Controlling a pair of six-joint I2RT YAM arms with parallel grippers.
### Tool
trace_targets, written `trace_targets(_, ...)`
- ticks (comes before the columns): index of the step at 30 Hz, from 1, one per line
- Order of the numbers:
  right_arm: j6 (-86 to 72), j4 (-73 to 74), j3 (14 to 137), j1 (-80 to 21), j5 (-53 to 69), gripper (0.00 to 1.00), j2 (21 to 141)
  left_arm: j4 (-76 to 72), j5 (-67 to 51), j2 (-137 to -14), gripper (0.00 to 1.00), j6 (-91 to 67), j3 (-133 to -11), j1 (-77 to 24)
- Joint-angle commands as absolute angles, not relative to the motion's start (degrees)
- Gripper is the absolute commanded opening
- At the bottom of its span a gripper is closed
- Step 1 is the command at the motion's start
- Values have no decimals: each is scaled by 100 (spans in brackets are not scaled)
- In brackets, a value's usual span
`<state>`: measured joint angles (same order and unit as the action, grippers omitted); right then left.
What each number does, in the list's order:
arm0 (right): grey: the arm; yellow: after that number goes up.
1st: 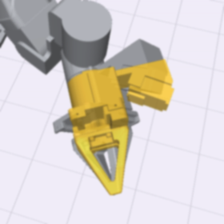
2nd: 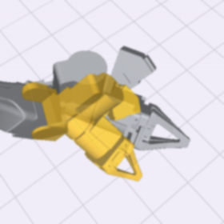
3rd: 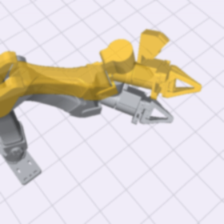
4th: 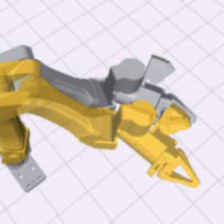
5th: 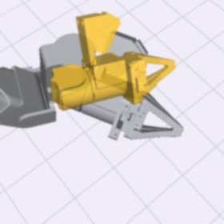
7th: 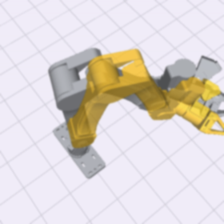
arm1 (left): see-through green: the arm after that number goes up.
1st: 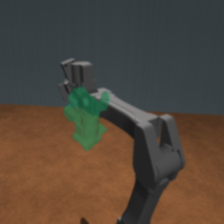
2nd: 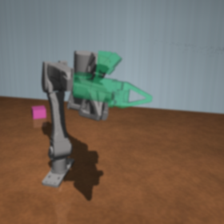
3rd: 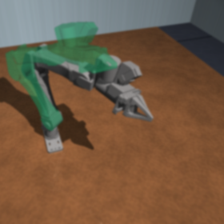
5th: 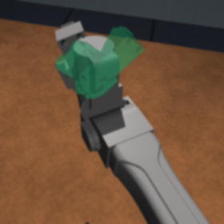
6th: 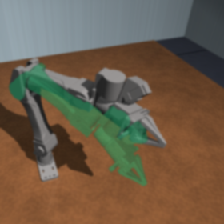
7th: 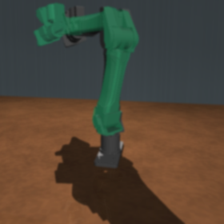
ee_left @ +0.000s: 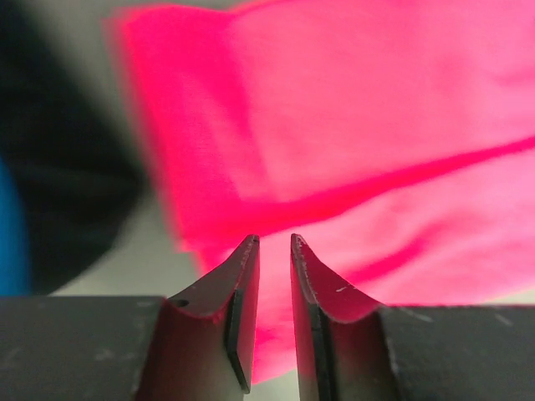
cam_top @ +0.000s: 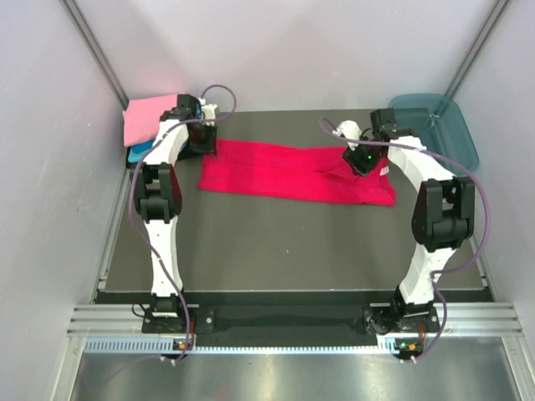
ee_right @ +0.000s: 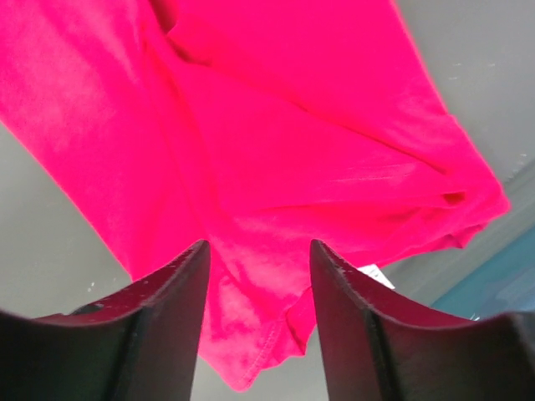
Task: Fold and stack the t-shirts
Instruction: Fold the tshirt
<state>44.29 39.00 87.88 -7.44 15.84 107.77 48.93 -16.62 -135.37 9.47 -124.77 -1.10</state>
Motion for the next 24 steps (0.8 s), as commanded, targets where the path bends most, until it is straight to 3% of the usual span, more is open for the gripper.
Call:
trace_targets(1,4807,3946,8728,-975,1495,53,10696,5124,-2556,-13157,26,1081,-12113,-413)
trace_targets(9,4808,3735,8894,-1090,1047,56,11250,5238,-2760,-13069,22,1090,-11374,-598)
trace_targets(24,4729,3489,9070,-1099,765,56,11689,5256,-2434,-13245,20,1151,-11303,-589)
